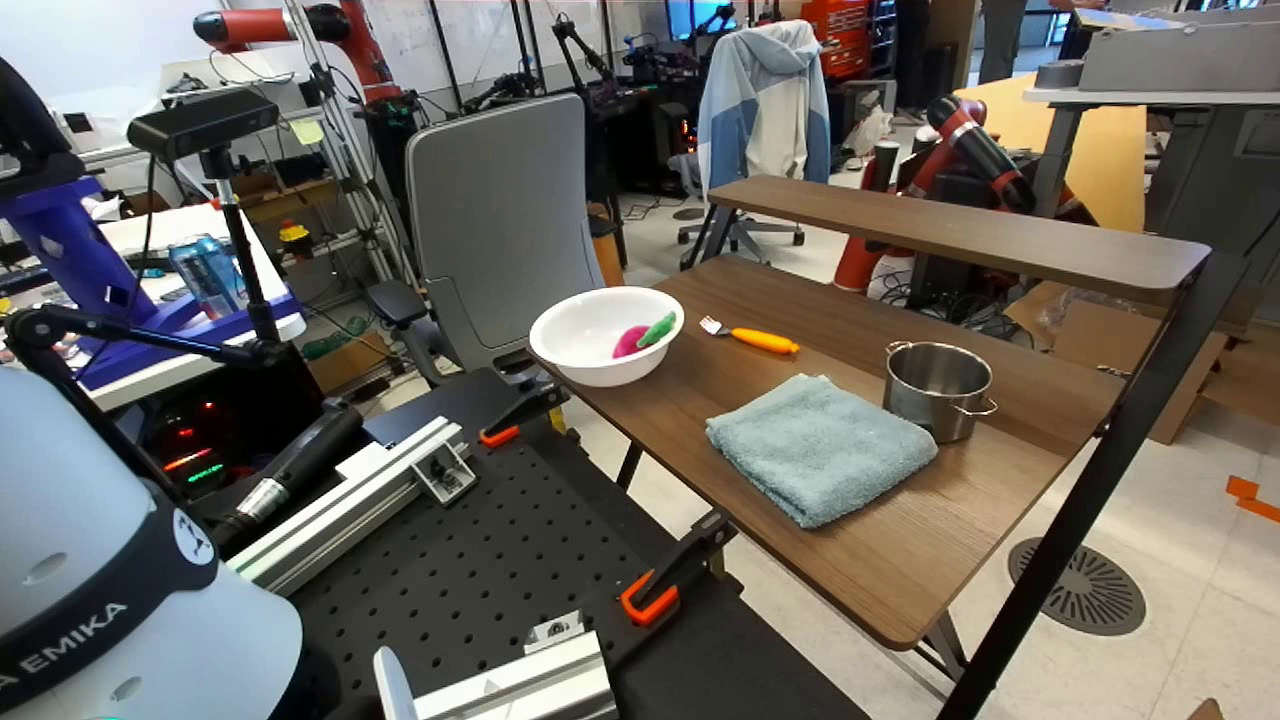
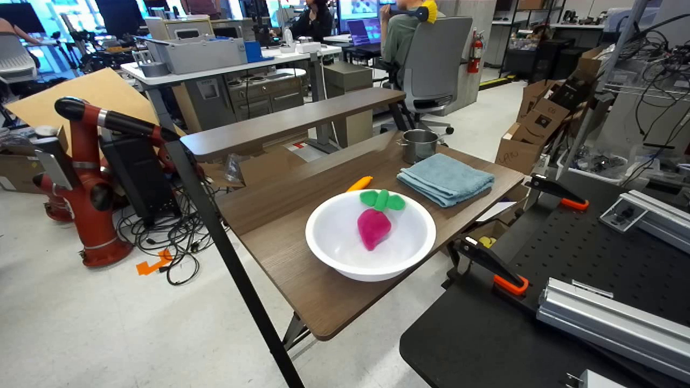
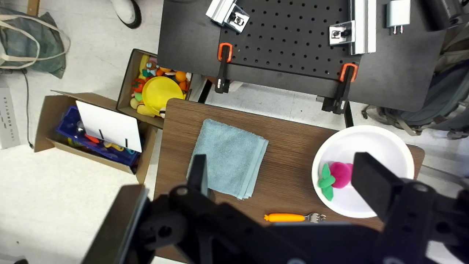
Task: Slide the blue towel backwards
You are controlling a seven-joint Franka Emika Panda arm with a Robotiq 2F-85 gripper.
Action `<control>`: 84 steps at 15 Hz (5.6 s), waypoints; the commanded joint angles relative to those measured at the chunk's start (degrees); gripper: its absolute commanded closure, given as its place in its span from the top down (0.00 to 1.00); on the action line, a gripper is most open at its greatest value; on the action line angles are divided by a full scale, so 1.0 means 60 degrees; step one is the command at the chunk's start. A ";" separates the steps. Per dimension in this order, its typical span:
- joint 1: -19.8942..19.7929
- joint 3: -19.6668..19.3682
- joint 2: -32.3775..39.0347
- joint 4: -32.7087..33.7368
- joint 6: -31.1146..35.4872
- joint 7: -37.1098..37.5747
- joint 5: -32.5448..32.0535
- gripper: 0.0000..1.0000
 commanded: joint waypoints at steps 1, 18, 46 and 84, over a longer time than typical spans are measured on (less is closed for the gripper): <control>0.0165 -0.0125 0.0011 0.0021 -0.0026 0.0059 -0.0051 1.00; 0.0165 -0.0125 0.0011 0.0021 -0.0026 0.0059 -0.0051 1.00; -0.0476 -0.0524 0.3836 -0.0954 0.4885 0.3700 0.0051 1.00; -0.0421 -0.1243 0.9993 -0.0018 1.0303 0.3248 0.0392 1.00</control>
